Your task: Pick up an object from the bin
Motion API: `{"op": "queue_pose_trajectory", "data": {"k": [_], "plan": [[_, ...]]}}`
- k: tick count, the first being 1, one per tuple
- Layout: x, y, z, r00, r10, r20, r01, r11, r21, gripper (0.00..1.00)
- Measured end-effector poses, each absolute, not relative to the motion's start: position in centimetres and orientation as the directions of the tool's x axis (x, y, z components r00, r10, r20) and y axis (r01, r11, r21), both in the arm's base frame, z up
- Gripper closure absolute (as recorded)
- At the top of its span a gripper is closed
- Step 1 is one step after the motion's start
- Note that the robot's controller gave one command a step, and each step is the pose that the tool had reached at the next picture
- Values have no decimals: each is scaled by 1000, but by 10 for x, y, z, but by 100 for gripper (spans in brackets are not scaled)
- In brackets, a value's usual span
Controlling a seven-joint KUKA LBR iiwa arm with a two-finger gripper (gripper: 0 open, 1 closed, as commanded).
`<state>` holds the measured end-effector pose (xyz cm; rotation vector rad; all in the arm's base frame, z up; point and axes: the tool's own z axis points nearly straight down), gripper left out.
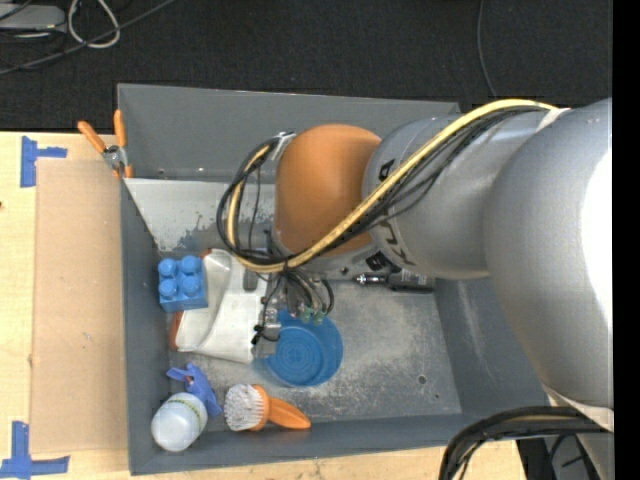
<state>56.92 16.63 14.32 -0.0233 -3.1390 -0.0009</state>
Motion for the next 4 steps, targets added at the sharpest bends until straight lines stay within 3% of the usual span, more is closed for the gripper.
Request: {"op": "queue_pose_trajectory", "data": {"k": [2, 3, 4], "plan": [[569, 159, 133, -999, -43, -3, -43, 999, 2, 0], [565, 140, 109, -993, -118, 3, -118, 993, -1, 0], [553, 114, 86, -981, -194, -5, -194, 981, 2, 0]]}}
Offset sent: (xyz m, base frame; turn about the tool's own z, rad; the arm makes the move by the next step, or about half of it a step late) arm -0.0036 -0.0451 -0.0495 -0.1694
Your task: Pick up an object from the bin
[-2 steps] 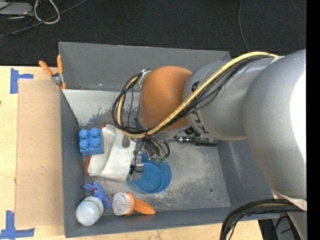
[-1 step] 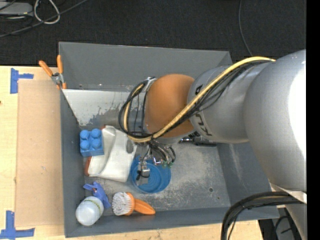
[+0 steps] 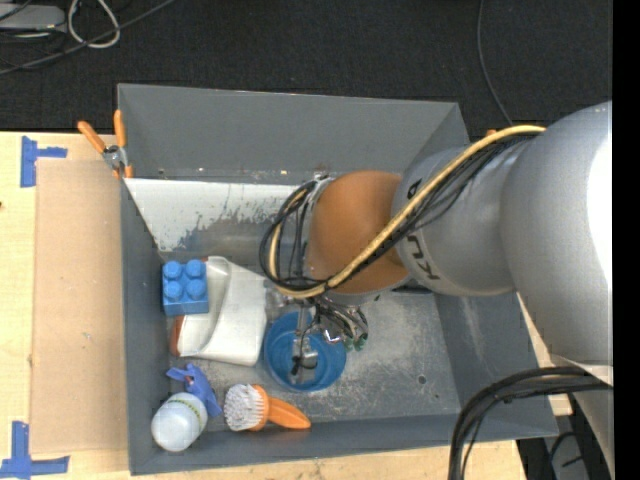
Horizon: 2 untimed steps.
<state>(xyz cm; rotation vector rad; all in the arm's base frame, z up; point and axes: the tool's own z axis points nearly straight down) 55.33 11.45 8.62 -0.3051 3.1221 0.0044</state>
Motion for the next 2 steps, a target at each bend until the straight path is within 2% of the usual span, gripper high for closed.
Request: {"op": "queue_pose_trajectory", "data": {"k": [1, 2], "plan": [[552, 123, 73, -995, -103, 1, -103, 995, -3, 100], [552, 123, 73, -995, -103, 1, -103, 995, -2, 100]]}}
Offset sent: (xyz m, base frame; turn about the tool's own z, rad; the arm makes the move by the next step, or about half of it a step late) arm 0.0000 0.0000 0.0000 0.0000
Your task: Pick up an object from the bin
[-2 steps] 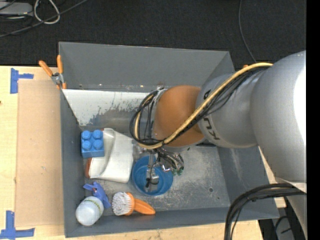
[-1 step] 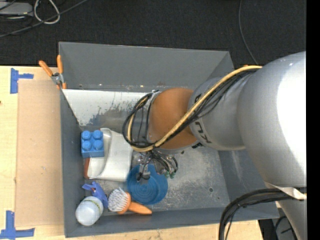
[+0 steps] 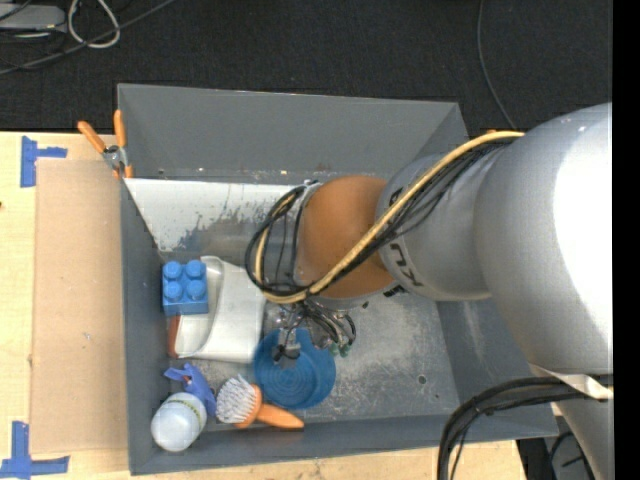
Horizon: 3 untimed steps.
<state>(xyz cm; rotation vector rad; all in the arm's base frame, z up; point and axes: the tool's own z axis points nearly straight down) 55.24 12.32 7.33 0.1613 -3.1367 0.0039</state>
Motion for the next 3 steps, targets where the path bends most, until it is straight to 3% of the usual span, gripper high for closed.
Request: {"op": "queue_pose_trajectory", "data": {"k": [2, 3], "plan": [[551, 119, 90, -996, -93, -2, -93, 996, -2, 100], [554, 113, 77, -996, -91, 3, -91, 996, -2, 100]]}}
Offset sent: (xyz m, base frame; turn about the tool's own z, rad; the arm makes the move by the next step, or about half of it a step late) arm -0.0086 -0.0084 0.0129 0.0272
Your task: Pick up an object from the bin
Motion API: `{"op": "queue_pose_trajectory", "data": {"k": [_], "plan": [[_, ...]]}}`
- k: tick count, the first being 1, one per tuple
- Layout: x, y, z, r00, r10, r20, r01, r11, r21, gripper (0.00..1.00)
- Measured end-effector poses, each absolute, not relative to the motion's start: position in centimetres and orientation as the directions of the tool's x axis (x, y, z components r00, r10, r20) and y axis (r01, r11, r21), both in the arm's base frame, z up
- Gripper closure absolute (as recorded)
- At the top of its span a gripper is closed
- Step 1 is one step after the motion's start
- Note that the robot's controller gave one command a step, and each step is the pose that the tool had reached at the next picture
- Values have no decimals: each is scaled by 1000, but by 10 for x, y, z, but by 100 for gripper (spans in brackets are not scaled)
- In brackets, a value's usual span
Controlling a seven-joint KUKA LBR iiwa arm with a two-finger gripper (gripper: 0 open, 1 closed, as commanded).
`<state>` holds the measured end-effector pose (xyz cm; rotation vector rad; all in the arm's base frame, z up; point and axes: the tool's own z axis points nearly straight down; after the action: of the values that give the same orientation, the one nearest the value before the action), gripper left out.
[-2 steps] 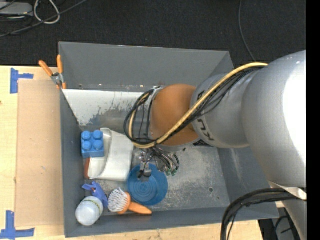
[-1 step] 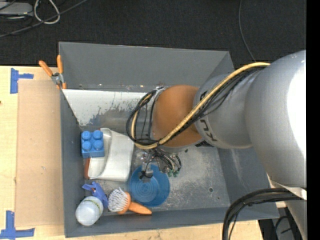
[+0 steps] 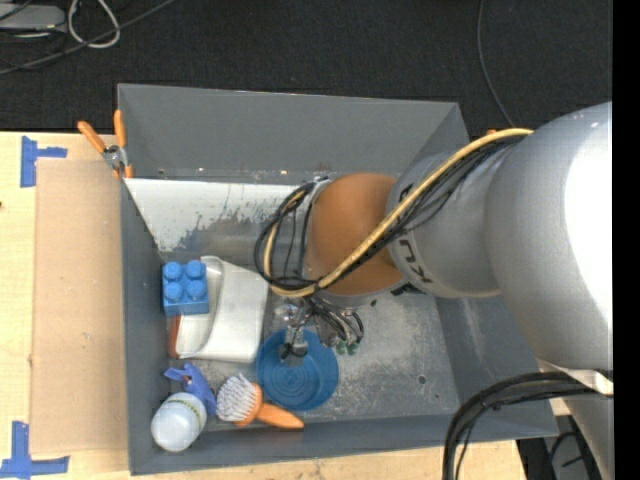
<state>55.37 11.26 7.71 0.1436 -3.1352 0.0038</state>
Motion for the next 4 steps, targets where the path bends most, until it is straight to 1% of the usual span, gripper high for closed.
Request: {"op": "queue_pose_trajectory", "data": {"k": [1, 2, 3, 4], "plan": [[554, 113, 77, -996, -91, 3, -91, 996, -2, 100], [563, 81, 71, -979, -205, 2, -205, 979, -1, 100], [563, 81, 71, -979, -205, 2, -205, 979, -1, 100], [529, 74, 107, -983, -181, 13, -181, 983, 0, 100]]}}
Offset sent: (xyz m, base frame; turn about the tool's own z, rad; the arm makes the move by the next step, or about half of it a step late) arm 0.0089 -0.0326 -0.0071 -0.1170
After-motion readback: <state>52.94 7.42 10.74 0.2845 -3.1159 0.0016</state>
